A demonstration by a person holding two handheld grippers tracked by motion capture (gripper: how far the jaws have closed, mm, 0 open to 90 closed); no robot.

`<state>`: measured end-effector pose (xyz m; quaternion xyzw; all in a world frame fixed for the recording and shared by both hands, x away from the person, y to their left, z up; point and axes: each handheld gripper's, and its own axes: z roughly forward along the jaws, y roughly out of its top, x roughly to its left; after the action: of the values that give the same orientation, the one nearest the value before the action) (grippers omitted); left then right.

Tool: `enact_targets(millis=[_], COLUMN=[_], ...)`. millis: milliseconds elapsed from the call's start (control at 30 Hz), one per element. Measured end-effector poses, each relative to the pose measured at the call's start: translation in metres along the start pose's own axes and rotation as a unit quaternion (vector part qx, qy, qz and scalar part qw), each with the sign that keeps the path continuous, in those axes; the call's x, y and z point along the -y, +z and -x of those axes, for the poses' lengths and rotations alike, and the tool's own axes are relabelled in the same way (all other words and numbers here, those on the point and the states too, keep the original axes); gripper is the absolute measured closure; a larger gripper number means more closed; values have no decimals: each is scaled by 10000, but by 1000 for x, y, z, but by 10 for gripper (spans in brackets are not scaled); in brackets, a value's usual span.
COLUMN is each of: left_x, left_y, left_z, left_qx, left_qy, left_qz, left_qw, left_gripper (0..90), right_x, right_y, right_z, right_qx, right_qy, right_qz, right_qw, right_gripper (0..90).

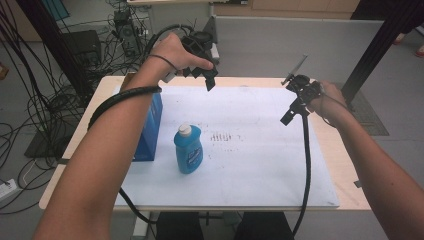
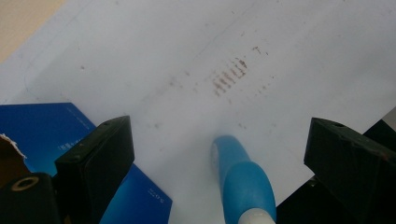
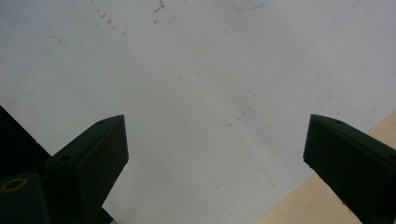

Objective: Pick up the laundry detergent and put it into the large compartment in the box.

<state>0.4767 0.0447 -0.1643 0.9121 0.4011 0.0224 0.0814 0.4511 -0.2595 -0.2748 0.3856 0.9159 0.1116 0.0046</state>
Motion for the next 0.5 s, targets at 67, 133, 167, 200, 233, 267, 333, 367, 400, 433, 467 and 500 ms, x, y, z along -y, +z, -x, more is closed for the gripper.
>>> enact_targets(millis=[67,133,167,200,233,267,333,367,400,433,467,500], left_x=[1,2,3,4,4,5,6,7,7,8,8,10], left_y=[-2,-2,-3,-4,-4,-4,-4,-5,-5,-6,-6,-6], left_z=[0,0,0,1,1,2,3,4,5,6,6,8], left_qx=[-2,-8,0,-21,-31,-24,-32,-40,-21,-14,-14,-30], left_qy=[-5,-15,-22,-23,-15,-23,-2,15,16,21,21,28], left_qz=[4,1,1,5,-5,-4,-25,-23,-11,-12,-12,-4], left_qw=[10000,10000,10000,10000,10000,10000,10000,10000,10000,10000,10000,10000], left_gripper=[88,87,87,88,88,88,89,89,91,92,92,92], right_x=[0,0,0,0,1,1,1,1,2,2,2,2], right_y=[0,0,0,0,0,0,0,0,-1,-1,-1,-1], right_z=[0,0,0,0,1,1,1,0,0,1,1,1], right_qx=[13,16,16,20,17,22,28,40,34,36,36,36], right_qy=[-16,-1,-5,14,14,7,32,62,74,46,46,35], right_qz=[-5,-1,0,-8,2,12,23,19,21,13,13,8], right_qw=[10000,10000,10000,10000,10000,10000,10000,10000,10000,10000,10000,10000], right_gripper=[61,62,62,62,62,62,65,66,66,66,66,66])
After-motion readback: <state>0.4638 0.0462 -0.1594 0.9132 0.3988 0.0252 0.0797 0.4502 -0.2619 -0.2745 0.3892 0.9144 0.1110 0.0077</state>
